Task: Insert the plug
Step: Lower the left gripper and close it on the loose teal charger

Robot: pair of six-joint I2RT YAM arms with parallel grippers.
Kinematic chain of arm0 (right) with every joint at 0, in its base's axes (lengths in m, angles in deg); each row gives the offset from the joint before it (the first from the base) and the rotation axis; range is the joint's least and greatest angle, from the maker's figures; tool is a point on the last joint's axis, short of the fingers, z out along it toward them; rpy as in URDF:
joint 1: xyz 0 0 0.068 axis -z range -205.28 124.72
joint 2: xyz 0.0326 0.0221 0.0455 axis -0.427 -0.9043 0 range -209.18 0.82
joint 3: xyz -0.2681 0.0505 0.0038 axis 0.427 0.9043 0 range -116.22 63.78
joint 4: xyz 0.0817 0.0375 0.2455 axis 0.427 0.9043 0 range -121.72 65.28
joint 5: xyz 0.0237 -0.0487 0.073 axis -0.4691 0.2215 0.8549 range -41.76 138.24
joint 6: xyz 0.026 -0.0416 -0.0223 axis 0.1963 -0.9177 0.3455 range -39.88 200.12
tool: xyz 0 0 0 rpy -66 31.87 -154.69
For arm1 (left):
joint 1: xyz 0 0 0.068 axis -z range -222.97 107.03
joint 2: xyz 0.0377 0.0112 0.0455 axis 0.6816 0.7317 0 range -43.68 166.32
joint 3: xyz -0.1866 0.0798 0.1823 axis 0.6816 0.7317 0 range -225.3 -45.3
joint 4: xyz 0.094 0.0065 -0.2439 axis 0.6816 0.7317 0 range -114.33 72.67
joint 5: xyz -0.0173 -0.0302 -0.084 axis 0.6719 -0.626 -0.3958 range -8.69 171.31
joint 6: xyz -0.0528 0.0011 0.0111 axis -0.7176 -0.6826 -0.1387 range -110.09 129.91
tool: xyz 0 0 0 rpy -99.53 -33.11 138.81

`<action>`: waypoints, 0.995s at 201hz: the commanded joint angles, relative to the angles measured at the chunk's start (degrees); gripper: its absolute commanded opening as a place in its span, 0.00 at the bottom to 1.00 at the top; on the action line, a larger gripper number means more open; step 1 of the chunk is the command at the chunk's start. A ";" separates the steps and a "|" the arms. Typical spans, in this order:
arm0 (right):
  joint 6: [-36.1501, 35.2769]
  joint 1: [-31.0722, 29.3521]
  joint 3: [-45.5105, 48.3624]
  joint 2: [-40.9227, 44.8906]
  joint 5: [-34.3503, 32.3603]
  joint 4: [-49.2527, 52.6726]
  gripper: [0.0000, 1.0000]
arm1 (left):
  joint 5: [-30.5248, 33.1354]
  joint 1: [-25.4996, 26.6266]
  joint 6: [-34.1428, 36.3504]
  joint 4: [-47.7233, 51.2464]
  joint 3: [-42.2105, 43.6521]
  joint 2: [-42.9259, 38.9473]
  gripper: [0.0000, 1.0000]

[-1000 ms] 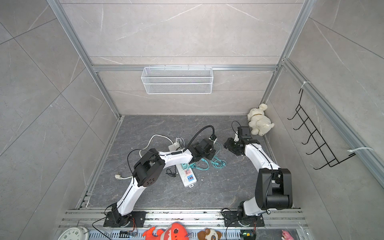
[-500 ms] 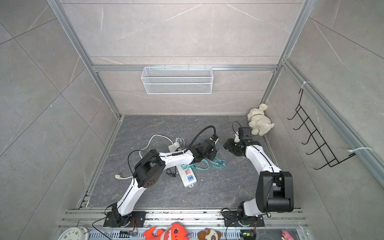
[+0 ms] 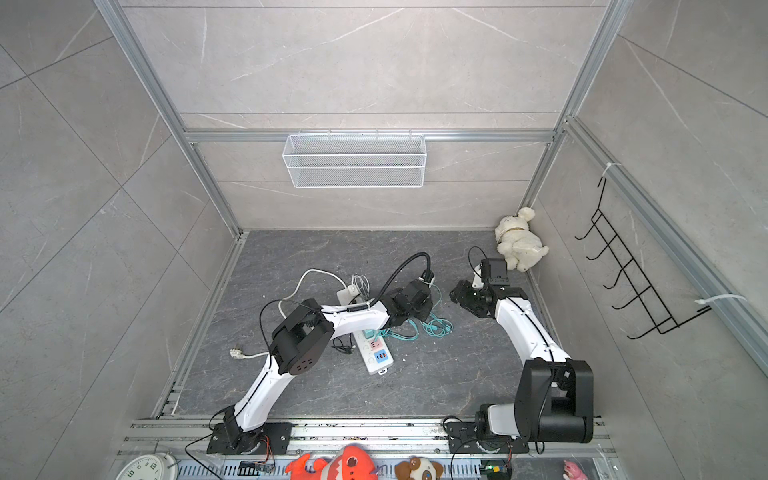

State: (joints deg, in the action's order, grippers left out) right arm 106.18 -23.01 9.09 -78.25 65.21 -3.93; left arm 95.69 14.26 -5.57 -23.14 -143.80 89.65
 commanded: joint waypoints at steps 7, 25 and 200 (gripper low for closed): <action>-1.11 0.37 0.80 1.76 0.45 1.65 0.58 | 0.27 0.18 -1.33 2.35 0.37 1.92 0.42; -1.28 0.55 0.76 1.88 0.44 1.91 0.58 | 0.13 0.21 -1.41 2.24 0.43 2.10 0.40; -2.27 1.52 1.84 3.73 2.68 1.34 0.59 | 3.28 0.75 -1.83 4.08 1.59 -0.35 0.42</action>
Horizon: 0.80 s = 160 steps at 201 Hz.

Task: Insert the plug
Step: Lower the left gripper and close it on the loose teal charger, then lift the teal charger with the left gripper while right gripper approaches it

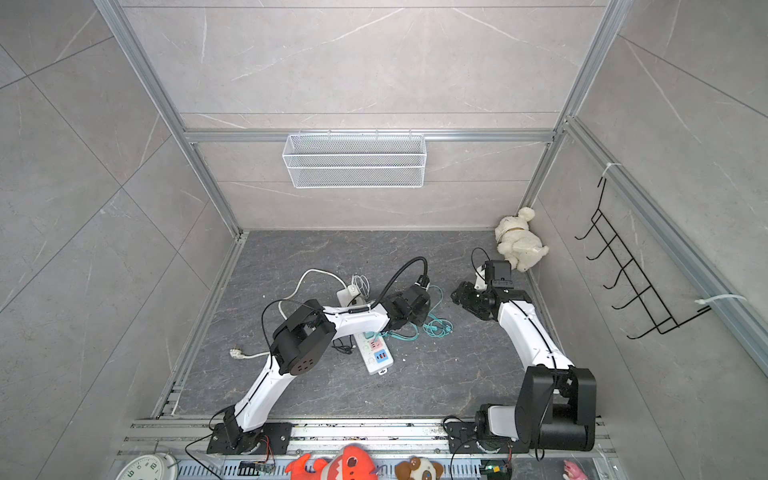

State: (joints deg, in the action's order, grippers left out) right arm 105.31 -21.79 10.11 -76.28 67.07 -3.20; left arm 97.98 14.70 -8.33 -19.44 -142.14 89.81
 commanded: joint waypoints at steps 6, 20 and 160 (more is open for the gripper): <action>-1.43 0.38 0.80 1.99 0.81 0.75 0.59 | 0.54 0.28 1.55 -0.22 0.05 -0.42 0.40; -1.57 0.58 0.93 2.77 0.76 1.22 0.59 | -0.61 0.33 2.60 -1.29 0.11 -0.39 0.35; -1.64 1.88 2.31 24.83 -0.16 16.77 0.59 | -19.99 -16.85 22.99 -27.75 8.24 -19.96 0.24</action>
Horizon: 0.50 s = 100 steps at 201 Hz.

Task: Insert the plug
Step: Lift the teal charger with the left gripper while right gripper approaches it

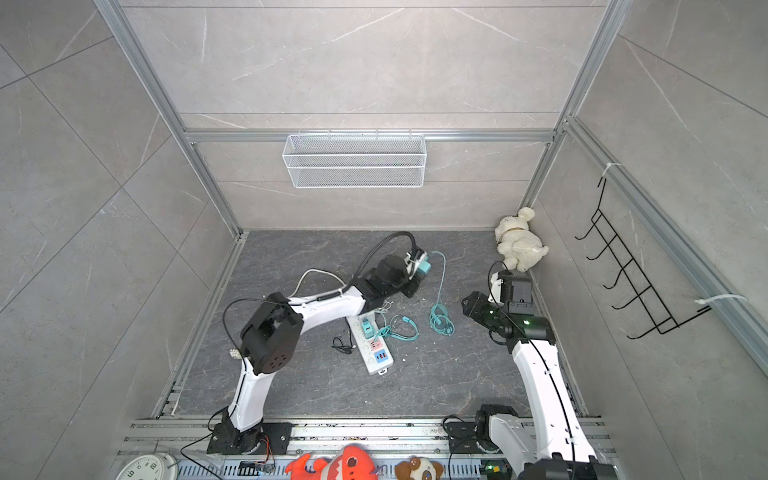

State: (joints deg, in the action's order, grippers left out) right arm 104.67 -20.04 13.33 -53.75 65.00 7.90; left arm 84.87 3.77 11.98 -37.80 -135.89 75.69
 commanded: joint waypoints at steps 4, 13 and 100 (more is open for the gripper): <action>-1.07 0.13 -1.02 2.77 2.56 5.92 0.59 | -7.75 -6.88 2.75 -10.20 2.64 -6.54 0.24; -1.01 0.11 -1.21 3.75 4.28 6.26 0.59 | -10.15 -8.74 3.17 -13.50 4.86 -8.45 0.24; -1.53 0.13 -3.53 -0.74 30.35 0.62 0.59 | -18.37 -13.80 1.99 -46.92 34.23 -25.49 0.24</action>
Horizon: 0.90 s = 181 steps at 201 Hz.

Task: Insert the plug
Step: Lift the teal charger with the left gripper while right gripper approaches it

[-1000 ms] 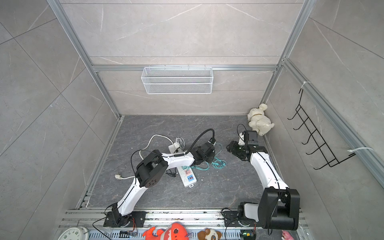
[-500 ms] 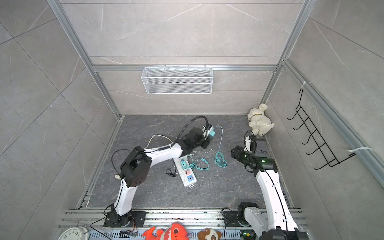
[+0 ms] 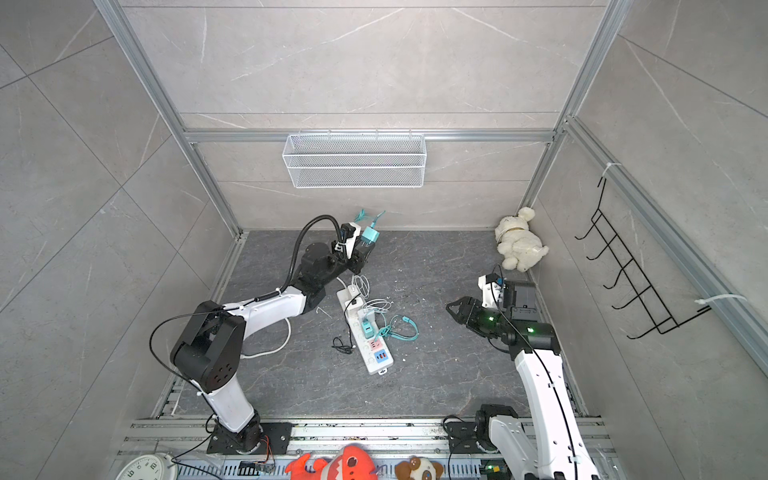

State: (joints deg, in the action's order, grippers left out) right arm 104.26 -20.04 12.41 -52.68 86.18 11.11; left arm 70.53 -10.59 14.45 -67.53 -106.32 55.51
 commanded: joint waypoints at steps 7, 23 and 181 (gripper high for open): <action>-1.28 0.13 -3.18 -2.39 9.89 -2.66 0.59 | -4.54 0.60 -1.18 -19.69 6.74 -6.18 0.24; -1.40 0.13 -4.33 -3.72 10.39 -2.66 0.59 | -5.01 1.90 -1.01 -25.02 11.03 -7.94 0.23; -2.48 -0.11 -8.82 7.42 16.01 10.46 0.58 | -10.31 19.68 8.04 -37.78 6.02 3.07 0.18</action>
State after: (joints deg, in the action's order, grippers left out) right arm 104.96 -20.04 6.31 -47.93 99.22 13.76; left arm 62.59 8.82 24.33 -96.25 -97.62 57.28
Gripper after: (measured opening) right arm 0.580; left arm 0.444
